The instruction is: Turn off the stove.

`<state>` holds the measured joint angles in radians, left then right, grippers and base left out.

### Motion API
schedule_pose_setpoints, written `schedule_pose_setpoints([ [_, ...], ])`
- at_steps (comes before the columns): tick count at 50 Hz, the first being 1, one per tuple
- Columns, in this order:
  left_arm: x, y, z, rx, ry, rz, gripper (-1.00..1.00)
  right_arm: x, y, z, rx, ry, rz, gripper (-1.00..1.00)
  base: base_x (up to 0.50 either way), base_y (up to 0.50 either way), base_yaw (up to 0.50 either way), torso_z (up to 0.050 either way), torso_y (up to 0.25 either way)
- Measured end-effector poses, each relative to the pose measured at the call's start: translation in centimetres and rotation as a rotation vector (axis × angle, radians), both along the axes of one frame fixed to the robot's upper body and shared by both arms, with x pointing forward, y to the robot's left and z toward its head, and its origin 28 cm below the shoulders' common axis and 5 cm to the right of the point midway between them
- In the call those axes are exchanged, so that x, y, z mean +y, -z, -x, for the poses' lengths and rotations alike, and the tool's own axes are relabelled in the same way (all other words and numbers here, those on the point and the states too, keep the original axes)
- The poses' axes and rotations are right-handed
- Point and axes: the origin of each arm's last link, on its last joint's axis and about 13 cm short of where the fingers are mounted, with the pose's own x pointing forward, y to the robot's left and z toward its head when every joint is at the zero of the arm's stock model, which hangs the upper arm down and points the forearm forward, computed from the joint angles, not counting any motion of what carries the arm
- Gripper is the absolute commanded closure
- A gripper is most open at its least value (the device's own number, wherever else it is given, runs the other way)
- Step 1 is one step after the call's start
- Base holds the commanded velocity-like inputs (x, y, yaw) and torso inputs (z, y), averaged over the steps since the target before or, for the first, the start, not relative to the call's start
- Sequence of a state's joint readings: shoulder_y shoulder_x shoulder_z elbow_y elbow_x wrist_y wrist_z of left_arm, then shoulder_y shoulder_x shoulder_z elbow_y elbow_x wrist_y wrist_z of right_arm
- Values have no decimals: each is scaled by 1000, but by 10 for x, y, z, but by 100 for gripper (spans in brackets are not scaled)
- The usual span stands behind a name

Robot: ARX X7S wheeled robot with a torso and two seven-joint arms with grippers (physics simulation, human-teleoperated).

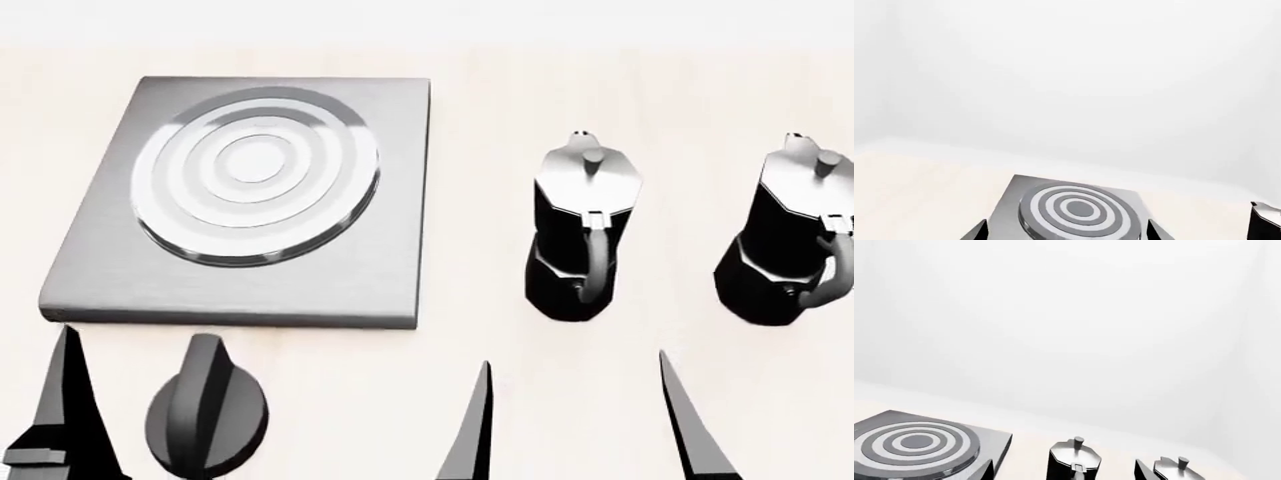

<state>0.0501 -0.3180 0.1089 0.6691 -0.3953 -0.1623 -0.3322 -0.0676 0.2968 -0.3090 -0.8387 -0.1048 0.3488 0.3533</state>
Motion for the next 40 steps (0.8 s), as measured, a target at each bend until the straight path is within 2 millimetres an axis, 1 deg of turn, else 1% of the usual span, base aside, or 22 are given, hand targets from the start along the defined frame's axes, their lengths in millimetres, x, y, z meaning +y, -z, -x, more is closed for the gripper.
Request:
schedule_pose_setpoints([
  [29, 0, 1, -1, 5, 0, -3, -100, 0, 0, 0, 1, -1, -1, -100, 0, 0, 0, 0, -135],
  [40, -1, 2, -1, 8, 4, -5, -100, 0, 0, 0, 3, -2, -1, -100, 0, 0, 0, 0, -21],
])
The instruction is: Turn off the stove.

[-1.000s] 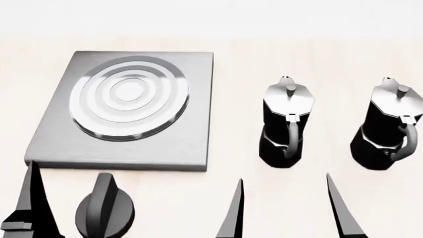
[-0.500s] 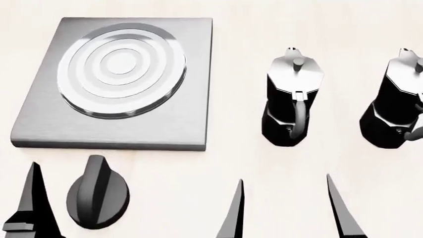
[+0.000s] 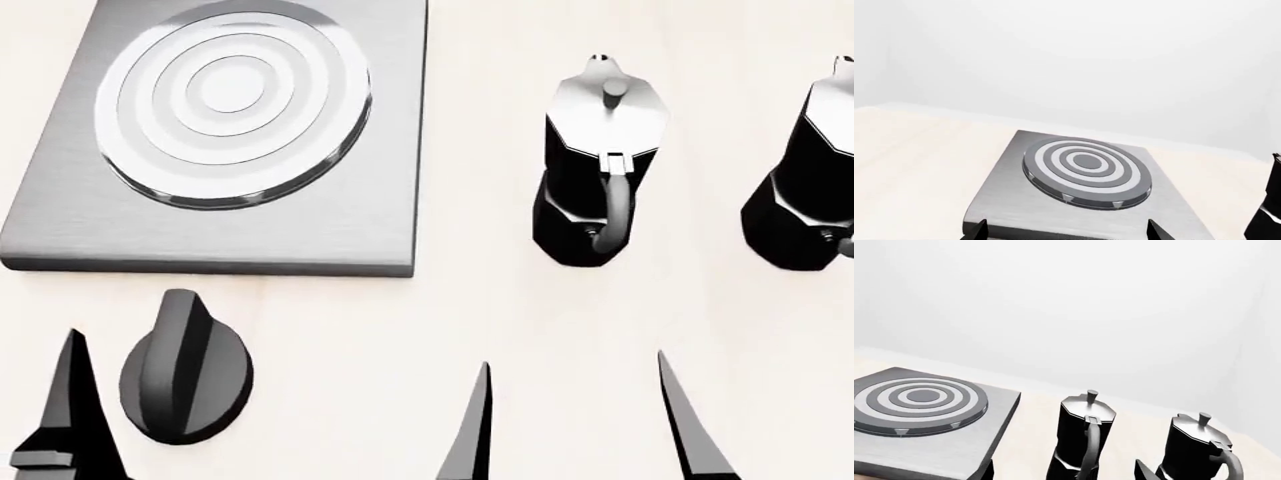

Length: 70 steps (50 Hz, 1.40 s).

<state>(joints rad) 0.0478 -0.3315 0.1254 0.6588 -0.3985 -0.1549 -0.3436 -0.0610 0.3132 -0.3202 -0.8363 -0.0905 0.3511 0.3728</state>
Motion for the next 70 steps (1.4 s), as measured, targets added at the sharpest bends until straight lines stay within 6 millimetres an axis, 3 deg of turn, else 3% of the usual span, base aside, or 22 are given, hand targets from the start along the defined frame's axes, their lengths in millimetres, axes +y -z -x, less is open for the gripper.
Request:
schedule_pose_setpoints([
  [20, -2, -1, 1, 14, 18, 18, -100, 0, 1, -1, 5, -1, 0, -100, 0, 0, 0, 0, 0],
  [43, -21, -18, -3, -8, 70, 101, -100, -1, 2, 0, 7, 1, -1, -100, 0, 0, 0, 0, 0],
  [70, -43, 5, -25, 14, 76, 62, -100, -1, 2, -1, 10, -5, -3, -100, 0, 0, 0, 0, 0],
])
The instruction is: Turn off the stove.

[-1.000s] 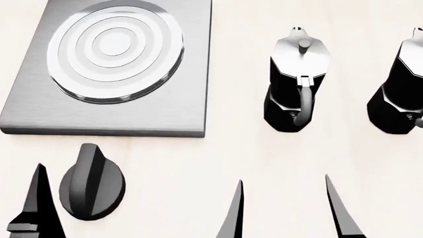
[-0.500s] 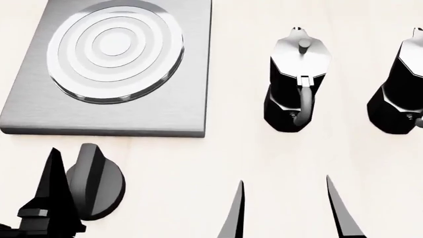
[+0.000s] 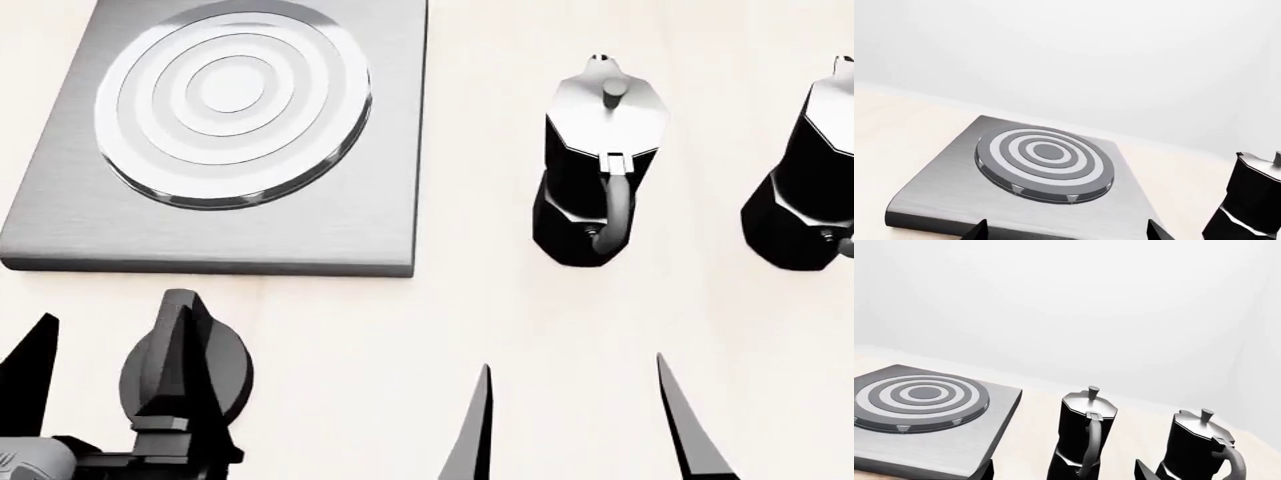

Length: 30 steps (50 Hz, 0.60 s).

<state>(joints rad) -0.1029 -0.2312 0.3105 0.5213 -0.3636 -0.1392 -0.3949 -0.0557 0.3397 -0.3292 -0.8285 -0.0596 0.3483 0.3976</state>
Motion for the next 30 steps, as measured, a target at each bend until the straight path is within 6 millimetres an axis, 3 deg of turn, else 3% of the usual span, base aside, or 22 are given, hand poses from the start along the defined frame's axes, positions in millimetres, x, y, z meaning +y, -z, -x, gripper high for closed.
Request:
schedule_pose_setpoints([
  [30, -6, 29, -25, 17, -107, -94, -100, 0, 1, 1, 8, -7, 1, -100, 0, 0, 0, 0, 0],
])
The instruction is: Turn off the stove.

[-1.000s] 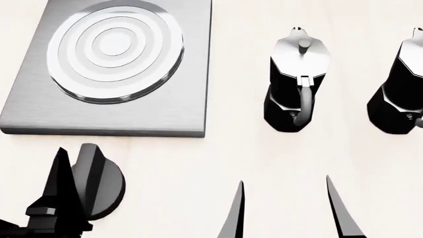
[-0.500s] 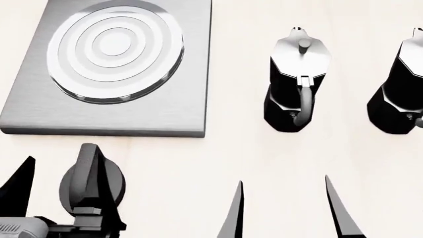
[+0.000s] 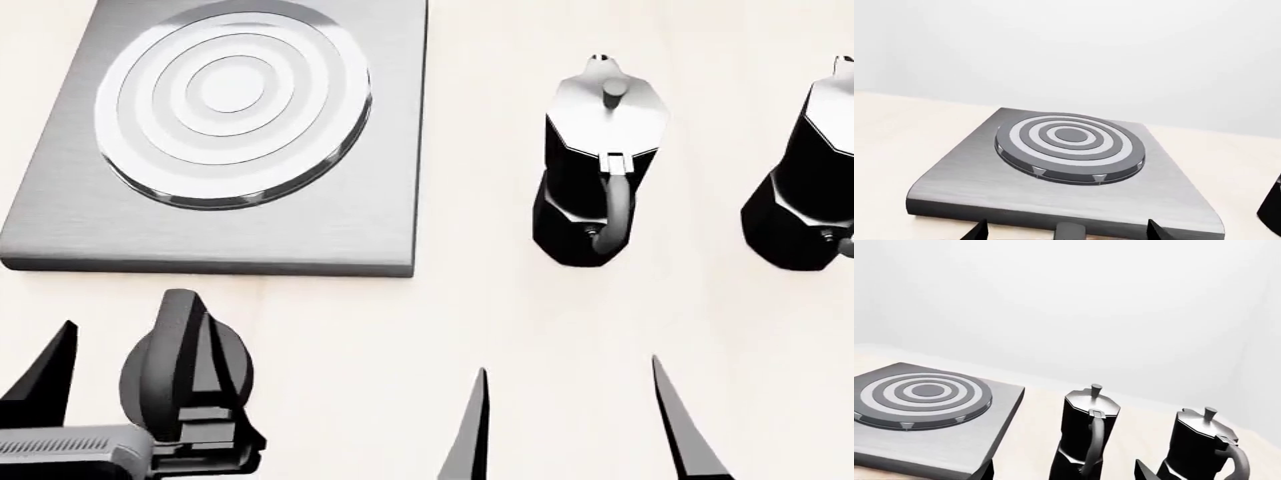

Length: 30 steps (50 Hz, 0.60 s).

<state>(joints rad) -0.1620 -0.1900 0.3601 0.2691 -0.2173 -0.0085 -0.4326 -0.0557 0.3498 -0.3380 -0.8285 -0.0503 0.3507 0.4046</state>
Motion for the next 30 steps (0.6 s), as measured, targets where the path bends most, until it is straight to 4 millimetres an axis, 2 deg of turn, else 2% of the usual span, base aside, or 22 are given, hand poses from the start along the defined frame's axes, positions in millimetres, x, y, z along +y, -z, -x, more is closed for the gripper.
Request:
schedule_pose_setpoints([
  [30, 2, 14, -11, 23, -58, -54, -100, 0, 1, 0, 5, -6, 1, -100, 0, 0, 0, 0, 0],
])
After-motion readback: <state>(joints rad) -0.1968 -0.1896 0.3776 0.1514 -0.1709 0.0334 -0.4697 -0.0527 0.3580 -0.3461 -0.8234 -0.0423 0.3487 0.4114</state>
